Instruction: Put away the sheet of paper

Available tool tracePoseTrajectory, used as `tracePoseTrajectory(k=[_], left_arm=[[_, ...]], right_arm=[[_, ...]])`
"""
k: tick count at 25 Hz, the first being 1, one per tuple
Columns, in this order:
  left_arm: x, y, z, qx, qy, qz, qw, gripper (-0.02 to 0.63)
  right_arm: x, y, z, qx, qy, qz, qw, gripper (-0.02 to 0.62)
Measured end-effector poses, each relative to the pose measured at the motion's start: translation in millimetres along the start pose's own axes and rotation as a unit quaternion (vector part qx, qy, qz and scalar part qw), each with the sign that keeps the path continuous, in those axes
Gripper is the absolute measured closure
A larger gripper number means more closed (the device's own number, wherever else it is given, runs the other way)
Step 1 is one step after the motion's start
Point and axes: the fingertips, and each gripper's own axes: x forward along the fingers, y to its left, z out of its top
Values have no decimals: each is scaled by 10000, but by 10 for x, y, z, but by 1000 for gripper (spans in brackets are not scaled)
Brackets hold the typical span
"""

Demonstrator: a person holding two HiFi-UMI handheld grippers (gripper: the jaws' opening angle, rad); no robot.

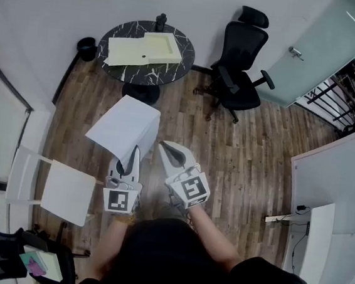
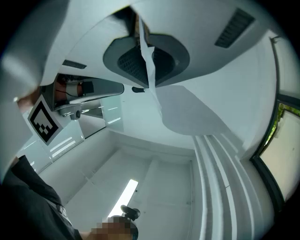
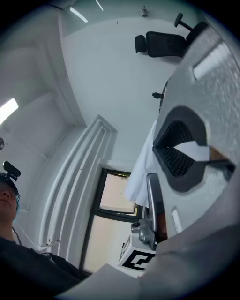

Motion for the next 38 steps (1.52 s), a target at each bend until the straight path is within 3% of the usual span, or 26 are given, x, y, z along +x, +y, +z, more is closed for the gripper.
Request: tracePoseTrajectory(k=[4, 8, 18, 21, 32, 38], left_arm=[[337, 247, 3, 2, -78, -16, 10000, 600], [762, 295, -52, 52, -6, -121, 9999, 600], [2078, 275, -267, 387, 434, -224, 9981, 600], [2378, 289, -370, 605, 405, -185, 9972, 600], [2883, 377, -507, 717, 736, 61, 9947, 600], [3123, 435, -658, 787, 819, -100, 9935, 600]], right_arm=[[339, -202, -18, -26, -174, -116, 9998, 597], [537, -527, -92, 260, -216, -217, 9992, 597], [1039, -1732, -407, 933, -222, 44, 9954, 597], [1188, -1977, -462, 931, -323, 112, 9951, 597], [1489, -2414, -599, 1149, -308, 242, 9926, 597], [1705, -2592, -785, 1317, -32, 276, 9909, 597]])
